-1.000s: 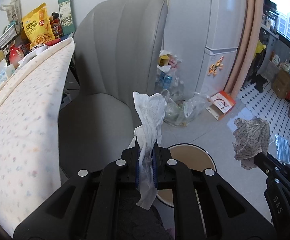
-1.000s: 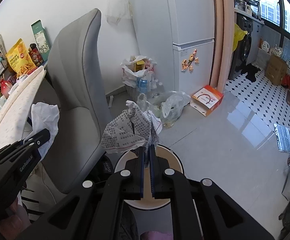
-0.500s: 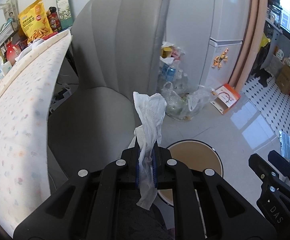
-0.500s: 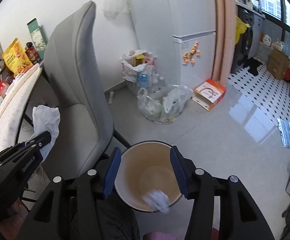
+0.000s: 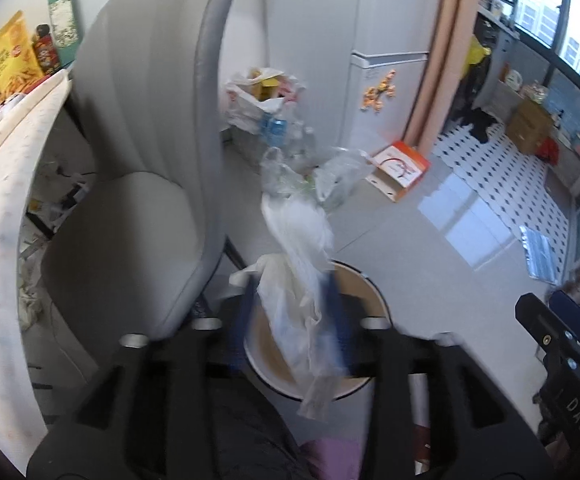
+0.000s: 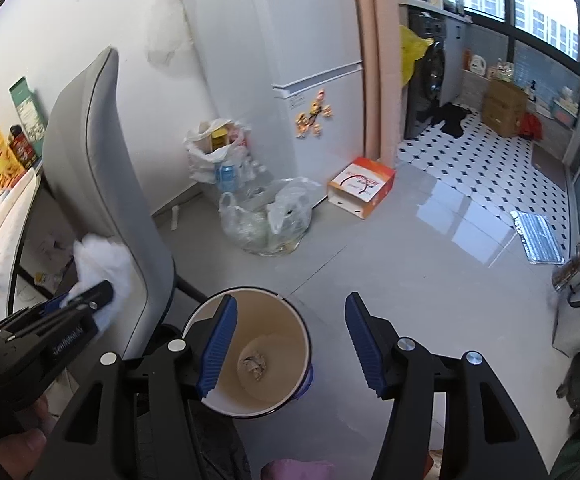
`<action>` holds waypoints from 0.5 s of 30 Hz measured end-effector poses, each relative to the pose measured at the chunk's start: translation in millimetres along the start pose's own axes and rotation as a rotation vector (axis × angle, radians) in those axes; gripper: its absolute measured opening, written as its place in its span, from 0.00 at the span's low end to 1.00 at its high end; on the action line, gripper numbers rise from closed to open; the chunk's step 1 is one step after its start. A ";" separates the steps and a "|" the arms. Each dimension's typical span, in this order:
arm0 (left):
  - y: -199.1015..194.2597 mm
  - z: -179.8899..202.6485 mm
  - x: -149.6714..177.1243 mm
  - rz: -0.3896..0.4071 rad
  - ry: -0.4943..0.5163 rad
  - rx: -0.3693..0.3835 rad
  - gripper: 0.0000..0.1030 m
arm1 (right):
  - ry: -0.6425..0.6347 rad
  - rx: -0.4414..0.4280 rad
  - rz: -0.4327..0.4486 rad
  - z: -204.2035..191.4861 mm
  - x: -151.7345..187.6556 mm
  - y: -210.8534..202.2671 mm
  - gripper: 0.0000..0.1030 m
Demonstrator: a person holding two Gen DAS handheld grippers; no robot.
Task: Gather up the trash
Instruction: 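Open the right tool over the bin while the left tool releases tissue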
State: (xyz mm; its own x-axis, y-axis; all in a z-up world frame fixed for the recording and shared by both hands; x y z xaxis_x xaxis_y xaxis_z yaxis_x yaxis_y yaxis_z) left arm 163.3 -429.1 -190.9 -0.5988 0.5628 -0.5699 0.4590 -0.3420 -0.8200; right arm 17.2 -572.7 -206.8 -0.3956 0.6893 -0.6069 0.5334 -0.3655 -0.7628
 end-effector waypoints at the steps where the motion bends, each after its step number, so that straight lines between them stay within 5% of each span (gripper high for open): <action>1: -4.3 0.6 -1.3 0.015 0.003 -0.002 0.58 | 0.002 0.002 0.006 1.4 -0.3 -2.5 0.55; 6: -22.9 -6.2 -6.1 0.052 -0.015 -0.018 0.75 | 0.010 -0.009 0.025 1.6 -1.4 -11.7 0.56; 15: -73.1 -51.8 -2.5 0.141 -0.096 -0.126 0.92 | -0.029 -0.060 0.081 -29.6 -4.1 -43.7 0.78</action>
State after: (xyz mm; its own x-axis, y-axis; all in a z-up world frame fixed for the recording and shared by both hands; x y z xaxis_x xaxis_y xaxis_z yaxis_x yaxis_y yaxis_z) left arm 165.3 -366.5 -126.7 -0.5799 0.4400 -0.6856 0.6175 -0.3115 -0.7223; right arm 17.6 -541.0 -164.4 -0.3708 0.6402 -0.6728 0.6077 -0.3805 -0.6971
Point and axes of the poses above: each gripper's, at about its wrist camera, not at the fingertips, and y roughly the way its jaws point, z to its right, x to its underside, the point moved 5 cm from there along y, roughly the way its jaws point, and after that the axes turned 6 degrees about y, right-handed, at the moved point
